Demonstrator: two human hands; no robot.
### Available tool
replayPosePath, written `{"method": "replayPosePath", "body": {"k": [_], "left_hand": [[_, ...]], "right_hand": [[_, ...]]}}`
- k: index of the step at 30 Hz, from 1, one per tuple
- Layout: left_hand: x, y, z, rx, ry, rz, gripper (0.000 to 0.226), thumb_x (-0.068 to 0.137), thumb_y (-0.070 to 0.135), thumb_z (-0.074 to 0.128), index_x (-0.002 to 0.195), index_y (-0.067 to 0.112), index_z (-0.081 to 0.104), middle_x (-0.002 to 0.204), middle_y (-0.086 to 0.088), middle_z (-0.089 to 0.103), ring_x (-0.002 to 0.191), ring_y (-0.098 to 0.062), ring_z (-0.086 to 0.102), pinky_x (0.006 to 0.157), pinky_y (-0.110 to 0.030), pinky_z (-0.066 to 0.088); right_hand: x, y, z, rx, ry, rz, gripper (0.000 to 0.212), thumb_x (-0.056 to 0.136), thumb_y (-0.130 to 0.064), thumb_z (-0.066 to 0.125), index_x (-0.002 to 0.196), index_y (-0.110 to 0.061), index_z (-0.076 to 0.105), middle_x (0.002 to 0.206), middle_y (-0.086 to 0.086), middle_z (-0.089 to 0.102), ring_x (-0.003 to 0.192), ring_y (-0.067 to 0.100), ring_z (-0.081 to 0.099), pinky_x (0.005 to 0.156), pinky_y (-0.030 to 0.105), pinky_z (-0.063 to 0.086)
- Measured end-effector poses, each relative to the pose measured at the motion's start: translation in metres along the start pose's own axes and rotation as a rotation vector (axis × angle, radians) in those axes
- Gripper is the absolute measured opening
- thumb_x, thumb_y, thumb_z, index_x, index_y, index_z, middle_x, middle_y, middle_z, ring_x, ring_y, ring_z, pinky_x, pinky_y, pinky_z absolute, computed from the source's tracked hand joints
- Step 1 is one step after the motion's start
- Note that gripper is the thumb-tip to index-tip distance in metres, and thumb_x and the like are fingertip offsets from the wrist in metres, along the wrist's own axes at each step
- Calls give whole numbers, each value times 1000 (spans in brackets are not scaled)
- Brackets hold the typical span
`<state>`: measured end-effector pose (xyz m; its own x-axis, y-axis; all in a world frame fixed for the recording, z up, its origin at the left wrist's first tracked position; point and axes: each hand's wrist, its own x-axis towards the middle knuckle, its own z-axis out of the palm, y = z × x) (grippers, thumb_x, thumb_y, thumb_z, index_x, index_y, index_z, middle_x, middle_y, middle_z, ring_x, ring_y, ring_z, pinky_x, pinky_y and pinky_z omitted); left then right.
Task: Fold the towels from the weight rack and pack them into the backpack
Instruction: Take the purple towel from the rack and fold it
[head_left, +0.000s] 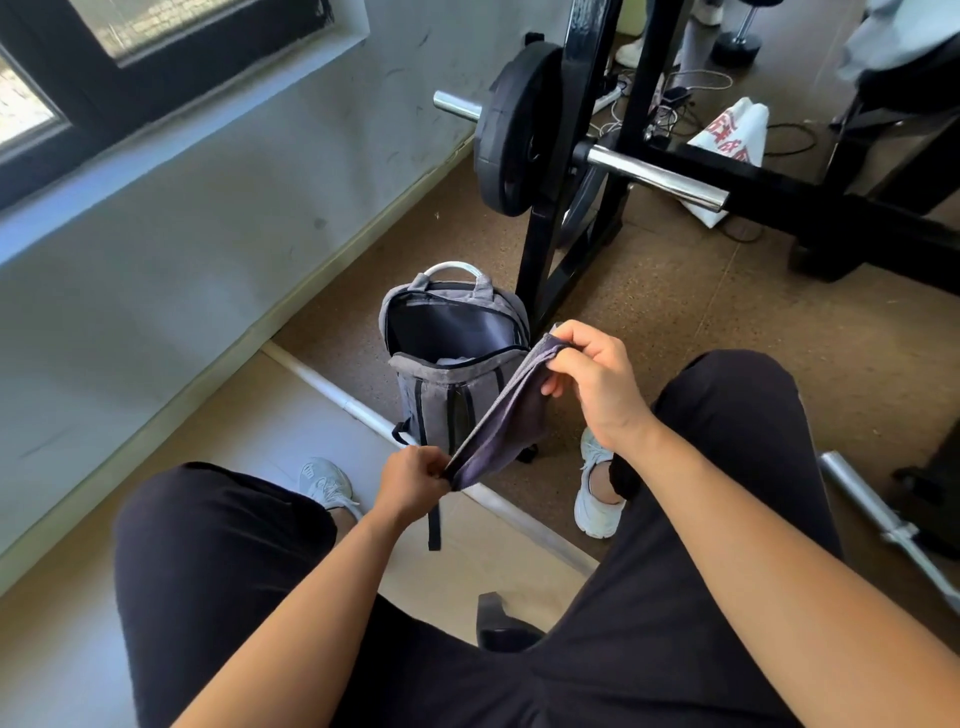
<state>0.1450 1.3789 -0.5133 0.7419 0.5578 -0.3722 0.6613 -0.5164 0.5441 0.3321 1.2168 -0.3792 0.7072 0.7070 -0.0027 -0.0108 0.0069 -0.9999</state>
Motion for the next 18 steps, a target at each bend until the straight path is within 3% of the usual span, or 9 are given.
{"method": "replayPosePath", "body": {"k": [2, 5, 10, 15, 18], "left_hand": [[0, -2, 2, -19, -44, -6, 14, 74, 17, 81, 79, 29, 77, 71, 9, 68, 72, -16, 62, 55, -22, 37], [-1, -4, 5, -30, -72, -4, 17, 74, 29, 84, 87, 33, 75, 80, 15, 71, 79, -10, 67, 60, -21, 44], [-6, 7, 10, -154, -114, 146, 49, 73, 36, 80, 118, 37, 61, 104, 20, 68, 93, -2, 64, 81, -27, 54], [-4, 19, 16, -61, 27, 207, 16, 78, 31, 70, 86, 24, 58, 80, 4, 66, 77, -21, 62, 66, -40, 50], [-2, 15, 10, -35, 93, 160, 31, 83, 30, 78, 73, 30, 49, 70, 11, 57, 68, -15, 54, 58, -32, 36]], "right_hand": [[2, 0, -2, 13, 30, -4, 12, 80, -11, 53, 75, -13, 64, 67, 6, 61, 62, 22, 56, 58, 32, 45], [2, -1, -3, 43, 37, -5, 12, 79, -11, 53, 75, -13, 65, 69, 6, 61, 64, 23, 56, 60, 35, 46], [2, -5, -2, 140, 7, 8, 18, 80, -6, 51, 74, -14, 65, 68, 7, 62, 64, 22, 58, 62, 33, 47], [1, -6, -3, 188, -8, 11, 22, 82, -4, 49, 75, -16, 67, 69, 9, 63, 64, 23, 60, 60, 31, 49], [4, -4, -8, 128, 66, 0, 17, 82, -7, 51, 77, -14, 66, 69, 8, 64, 64, 22, 59, 59, 31, 48]]}}
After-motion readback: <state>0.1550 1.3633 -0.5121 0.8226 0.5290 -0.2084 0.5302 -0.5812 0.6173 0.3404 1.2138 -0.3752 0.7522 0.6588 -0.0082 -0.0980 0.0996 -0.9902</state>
